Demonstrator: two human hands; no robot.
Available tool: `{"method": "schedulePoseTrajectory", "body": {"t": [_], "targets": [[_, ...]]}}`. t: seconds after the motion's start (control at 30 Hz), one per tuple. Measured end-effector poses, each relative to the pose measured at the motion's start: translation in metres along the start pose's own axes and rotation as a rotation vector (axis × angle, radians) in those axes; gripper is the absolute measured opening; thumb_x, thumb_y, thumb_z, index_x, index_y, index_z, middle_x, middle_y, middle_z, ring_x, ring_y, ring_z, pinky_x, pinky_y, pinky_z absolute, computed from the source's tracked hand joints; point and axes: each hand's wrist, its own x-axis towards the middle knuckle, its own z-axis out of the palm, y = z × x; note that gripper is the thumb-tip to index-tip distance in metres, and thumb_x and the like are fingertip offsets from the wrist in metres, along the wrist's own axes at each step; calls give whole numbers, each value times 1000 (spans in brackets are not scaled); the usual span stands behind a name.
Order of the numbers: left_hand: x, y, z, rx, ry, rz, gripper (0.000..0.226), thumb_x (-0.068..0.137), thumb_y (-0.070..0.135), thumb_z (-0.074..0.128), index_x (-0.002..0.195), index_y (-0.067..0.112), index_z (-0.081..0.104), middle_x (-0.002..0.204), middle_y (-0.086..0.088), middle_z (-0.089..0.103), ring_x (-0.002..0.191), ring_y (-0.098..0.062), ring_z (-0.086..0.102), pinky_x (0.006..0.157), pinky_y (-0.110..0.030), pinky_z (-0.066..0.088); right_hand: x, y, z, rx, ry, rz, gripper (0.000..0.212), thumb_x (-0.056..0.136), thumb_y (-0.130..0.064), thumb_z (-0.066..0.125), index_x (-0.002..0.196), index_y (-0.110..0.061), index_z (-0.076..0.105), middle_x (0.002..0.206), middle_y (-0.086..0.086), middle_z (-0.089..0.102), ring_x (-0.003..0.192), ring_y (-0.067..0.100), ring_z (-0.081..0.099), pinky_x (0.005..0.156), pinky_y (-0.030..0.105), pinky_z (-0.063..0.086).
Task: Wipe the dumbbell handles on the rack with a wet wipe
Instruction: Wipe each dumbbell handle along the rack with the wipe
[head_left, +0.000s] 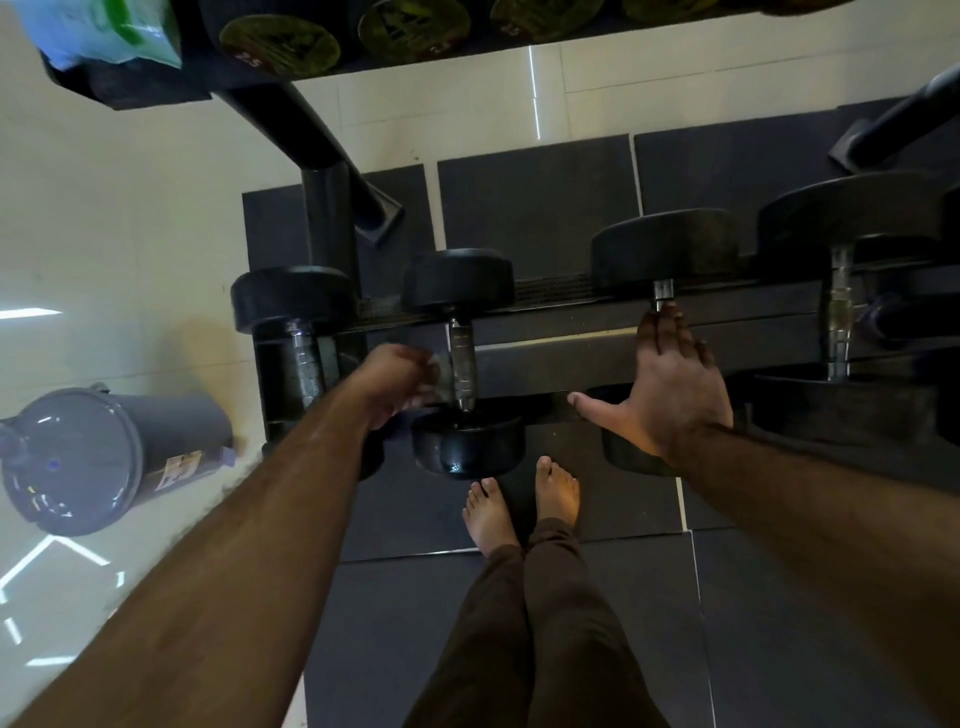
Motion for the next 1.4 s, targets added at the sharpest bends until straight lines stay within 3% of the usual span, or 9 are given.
{"method": "schedulePoseTrajectory", "body": {"t": [0.13, 0.3, 0.5, 0.67, 0.83, 1.03, 1.13, 1.27, 1.4], "targets": [[20, 9, 16, -114, -35, 134, 35, 91, -19, 58, 97, 11, 75, 94, -7, 76, 88, -20, 71, 77, -32, 59, -1, -2, -1, 2, -15, 8, 147, 66, -107, 25, 170, -6, 3, 178, 19, 2, 165, 35, 8, 132, 53, 21], [8, 4, -4, 455, -297, 10, 27, 91, -19, 58, 95, 2, 74, 69, -3, 73, 56, -7, 65, 49, -14, 48, -1, -1, -2, -14, -20, -3, 145, 70, -106, 33, 170, -6, 2, 178, 19, 1, 165, 35, 8, 132, 53, 20], [25, 11, 12, -126, -143, 66, 38, 95, -22, 45, 108, 3, 70, 102, -11, 75, 90, -20, 71, 78, -27, 60, -2, -2, -3, -9, -23, -2, 146, 68, -106, 32, 170, -6, 4, 178, 20, 2, 165, 36, 9, 132, 54, 21], [16, 4, 2, 233, -354, -91, 34, 91, -25, 48, 95, -1, 71, 91, -19, 75, 70, -14, 75, 60, -19, 59, -1, 1, -3, -8, -3, -4, 144, 69, -105, 36, 170, -6, 7, 178, 20, 8, 164, 35, 13, 131, 54, 22], [26, 9, 15, -84, -226, 51, 31, 93, -18, 51, 114, -3, 68, 108, -16, 71, 97, -23, 72, 83, -30, 62, -1, 0, 1, -2, 13, 2, 147, 66, -107, 27, 169, -4, 10, 177, 21, 11, 164, 36, 15, 130, 55, 24], [8, 3, -19, 350, -217, -38, 30, 94, -18, 54, 94, 5, 74, 97, -18, 74, 86, -25, 74, 78, -32, 62, -4, 0, -2, -8, 10, 6, 145, 67, -106, 25, 170, -5, 10, 178, 20, 9, 164, 35, 14, 130, 55, 24], [-9, 8, -30, 229, 0, 77, 35, 93, -20, 51, 93, 5, 74, 99, -26, 76, 98, -43, 75, 95, -56, 58, -7, -3, -5, -12, 13, 11, 144, 68, -106, 27, 170, -5, 11, 177, 20, 11, 163, 35, 17, 130, 56, 25], [-54, 24, -1, 69, -38, 213, 42, 91, -22, 49, 100, 10, 75, 85, -6, 78, 80, -21, 75, 65, -30, 62, -14, -5, -7, 17, 17, 25, 141, 68, -105, 26, 169, -7, 19, 175, 18, 23, 160, 36, 28, 128, 55, 30], [-74, 30, 47, -237, -131, 255, 39, 91, -17, 37, 110, -4, 69, 113, -17, 76, 99, -27, 74, 87, -41, 60, -18, 5, -14, 48, -8, -68, 125, 80, -99, 40, 169, -12, 22, 176, 13, 21, 162, 32, 22, 131, 53, 22]]}}
